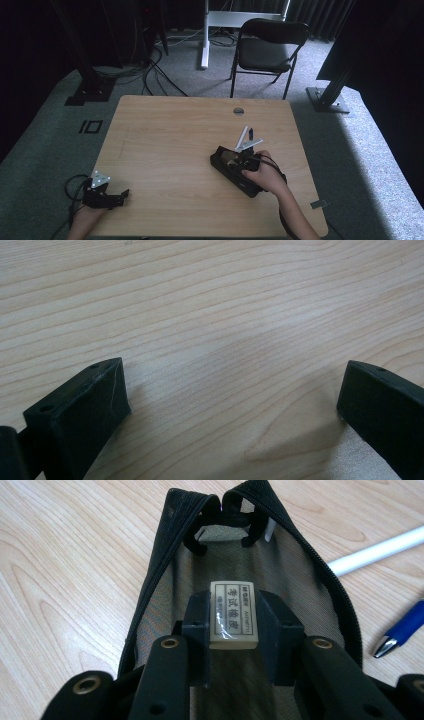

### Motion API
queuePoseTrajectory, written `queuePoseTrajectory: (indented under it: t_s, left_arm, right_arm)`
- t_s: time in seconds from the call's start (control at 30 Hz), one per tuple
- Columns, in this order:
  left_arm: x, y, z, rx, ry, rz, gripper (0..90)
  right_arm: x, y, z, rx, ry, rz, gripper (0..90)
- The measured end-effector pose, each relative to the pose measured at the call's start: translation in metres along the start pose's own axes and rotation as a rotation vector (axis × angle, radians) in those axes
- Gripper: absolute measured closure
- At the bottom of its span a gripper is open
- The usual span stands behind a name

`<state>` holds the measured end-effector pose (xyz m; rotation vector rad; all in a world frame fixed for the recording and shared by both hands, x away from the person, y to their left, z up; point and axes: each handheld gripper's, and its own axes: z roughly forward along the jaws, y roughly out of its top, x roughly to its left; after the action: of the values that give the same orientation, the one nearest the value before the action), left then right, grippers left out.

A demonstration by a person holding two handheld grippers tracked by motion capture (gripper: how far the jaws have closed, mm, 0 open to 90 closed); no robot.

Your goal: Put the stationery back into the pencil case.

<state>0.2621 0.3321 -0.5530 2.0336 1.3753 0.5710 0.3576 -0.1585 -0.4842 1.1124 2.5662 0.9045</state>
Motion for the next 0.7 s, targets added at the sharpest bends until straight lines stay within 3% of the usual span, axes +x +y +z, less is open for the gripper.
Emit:
queuePoseTrajectory:
  t_s: [0.7]
  left_arm:
    - [0.000, 0.000, 0.000, 0.000, 0.000, -0.001, 0.2]
  right_arm:
    - [0.005, 0.003, 0.014, 0.079, -0.021, -0.017, 67.9]
